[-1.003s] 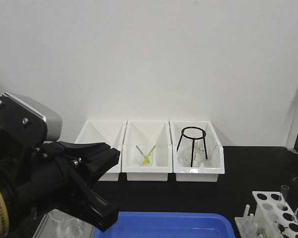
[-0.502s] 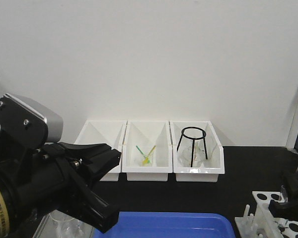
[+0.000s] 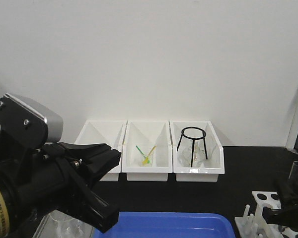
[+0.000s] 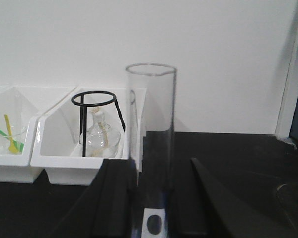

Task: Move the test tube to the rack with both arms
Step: 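Carry the tube with the right gripper over the white rack, then lower the tube into a rack hole beside the other tube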

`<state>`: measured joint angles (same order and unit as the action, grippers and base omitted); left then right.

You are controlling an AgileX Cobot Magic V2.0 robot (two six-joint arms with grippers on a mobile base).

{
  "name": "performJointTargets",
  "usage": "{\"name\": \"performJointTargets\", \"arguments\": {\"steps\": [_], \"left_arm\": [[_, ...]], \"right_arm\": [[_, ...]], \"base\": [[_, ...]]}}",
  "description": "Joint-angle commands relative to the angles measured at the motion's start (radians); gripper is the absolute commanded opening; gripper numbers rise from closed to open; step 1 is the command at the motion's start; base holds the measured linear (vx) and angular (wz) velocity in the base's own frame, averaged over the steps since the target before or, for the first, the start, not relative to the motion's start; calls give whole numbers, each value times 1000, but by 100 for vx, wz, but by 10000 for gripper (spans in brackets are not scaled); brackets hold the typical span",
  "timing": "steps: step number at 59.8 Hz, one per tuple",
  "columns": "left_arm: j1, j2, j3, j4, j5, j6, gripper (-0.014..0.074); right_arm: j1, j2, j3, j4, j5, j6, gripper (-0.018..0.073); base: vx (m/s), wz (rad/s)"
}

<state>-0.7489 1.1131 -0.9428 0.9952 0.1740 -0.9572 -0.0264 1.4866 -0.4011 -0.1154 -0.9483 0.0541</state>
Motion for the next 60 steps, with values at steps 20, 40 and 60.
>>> {"name": "performJointTargets", "arguments": {"steps": [20,40,60], "left_arm": [[-5,-24,-28,11,-43,-5,-7],[-5,-24,-28,11,-43,-5,-7],[-5,-24,-28,11,-53,-5,-7]], "right_arm": [[-8,145,-30,-32,-178,4,-8],[-8,192,-30,-49,-232,10,-3],[-8,215,-27,-49,-195,10,123]], "base": [[0,0],[0,0],[0,0]]}}
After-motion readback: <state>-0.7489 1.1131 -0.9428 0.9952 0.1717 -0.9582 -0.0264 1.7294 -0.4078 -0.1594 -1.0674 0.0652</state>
